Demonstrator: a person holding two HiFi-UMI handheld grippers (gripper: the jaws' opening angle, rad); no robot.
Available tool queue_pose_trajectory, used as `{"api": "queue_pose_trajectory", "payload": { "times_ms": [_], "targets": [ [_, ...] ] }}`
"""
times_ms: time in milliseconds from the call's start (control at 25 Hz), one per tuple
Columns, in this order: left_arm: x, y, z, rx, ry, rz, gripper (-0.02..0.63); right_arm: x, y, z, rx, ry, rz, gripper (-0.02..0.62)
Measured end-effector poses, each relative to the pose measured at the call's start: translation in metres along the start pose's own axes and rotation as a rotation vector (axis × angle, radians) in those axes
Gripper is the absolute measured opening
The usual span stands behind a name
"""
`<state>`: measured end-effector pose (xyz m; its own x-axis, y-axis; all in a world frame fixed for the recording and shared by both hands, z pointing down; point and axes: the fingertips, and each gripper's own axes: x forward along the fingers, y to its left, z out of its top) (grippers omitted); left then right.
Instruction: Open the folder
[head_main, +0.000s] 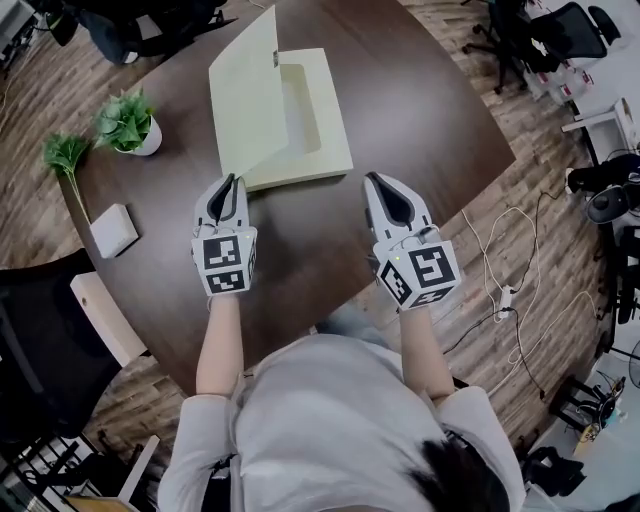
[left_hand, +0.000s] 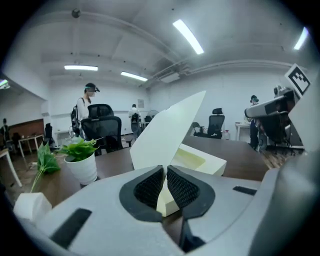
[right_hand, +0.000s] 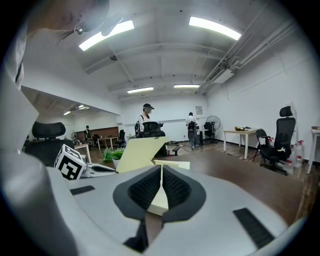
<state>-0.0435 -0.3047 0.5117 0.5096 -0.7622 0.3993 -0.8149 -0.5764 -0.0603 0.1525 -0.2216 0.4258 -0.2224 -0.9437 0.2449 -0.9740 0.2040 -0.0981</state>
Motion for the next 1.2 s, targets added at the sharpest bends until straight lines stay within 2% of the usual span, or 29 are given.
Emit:
{"api": "queue_pose_trajectory", "payload": {
  "times_ms": [160,600,960,1200],
  "targets": [
    [-0.006,0.015,-0.004,-0.134,-0.017,0.037,0.025,0.003,0.002,0.005,-0.006,-0.007,0.018,0.015],
    [-0.020,0.048,-0.020,-0.438,-0.042,0.128,0.017,0.011,0.003,0.016,-0.019,-0.023,0.072,0.015],
    [-0.026,0.068,-0.038,-0.581,-0.045,0.199,0.011,0.018,0.001,0.022,-0.027,-0.029,0.110,0.015],
    [-0.029,0.079,-0.052,-0.602,-0.015,0.244,0.009,0.024,0.002,0.025,-0.035,-0.029,0.142,0.015]
  ]
}}
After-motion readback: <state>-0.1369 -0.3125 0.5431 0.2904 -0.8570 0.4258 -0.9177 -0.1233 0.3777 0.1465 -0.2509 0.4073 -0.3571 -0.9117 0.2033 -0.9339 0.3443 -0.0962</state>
